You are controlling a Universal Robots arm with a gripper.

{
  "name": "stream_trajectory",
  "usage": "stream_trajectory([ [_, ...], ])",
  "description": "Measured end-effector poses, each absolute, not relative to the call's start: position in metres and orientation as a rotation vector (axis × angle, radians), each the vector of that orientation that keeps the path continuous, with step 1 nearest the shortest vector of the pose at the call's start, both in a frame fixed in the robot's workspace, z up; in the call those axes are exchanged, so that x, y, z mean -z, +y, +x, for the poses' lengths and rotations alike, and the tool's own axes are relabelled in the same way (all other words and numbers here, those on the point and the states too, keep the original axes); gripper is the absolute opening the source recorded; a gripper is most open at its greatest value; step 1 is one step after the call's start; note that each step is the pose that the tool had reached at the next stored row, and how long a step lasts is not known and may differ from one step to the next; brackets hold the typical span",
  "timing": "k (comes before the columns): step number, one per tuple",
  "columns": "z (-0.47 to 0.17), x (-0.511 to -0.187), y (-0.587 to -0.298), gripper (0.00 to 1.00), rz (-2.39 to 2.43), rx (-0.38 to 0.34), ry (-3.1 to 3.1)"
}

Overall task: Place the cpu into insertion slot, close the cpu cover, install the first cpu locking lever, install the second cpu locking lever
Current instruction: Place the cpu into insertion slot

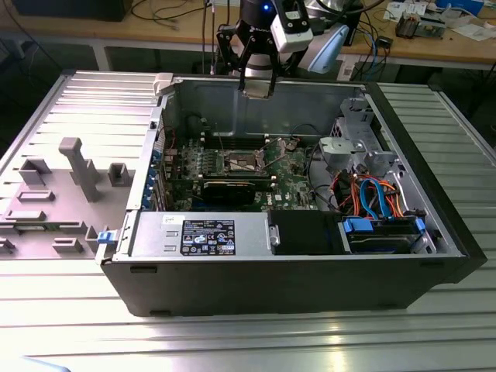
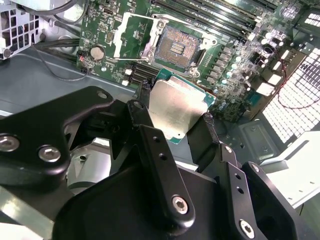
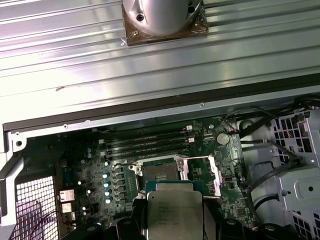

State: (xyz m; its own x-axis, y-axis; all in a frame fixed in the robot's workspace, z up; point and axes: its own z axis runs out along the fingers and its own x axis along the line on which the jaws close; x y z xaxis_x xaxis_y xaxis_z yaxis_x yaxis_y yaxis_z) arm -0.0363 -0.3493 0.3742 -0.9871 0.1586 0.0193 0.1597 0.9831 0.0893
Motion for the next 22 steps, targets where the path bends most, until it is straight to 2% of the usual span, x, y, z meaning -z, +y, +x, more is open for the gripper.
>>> stream_trajectory([
  [22, -0.0363, -0.3740, -0.3497, 0.55, -0.376, 0.143, -3.107],
])
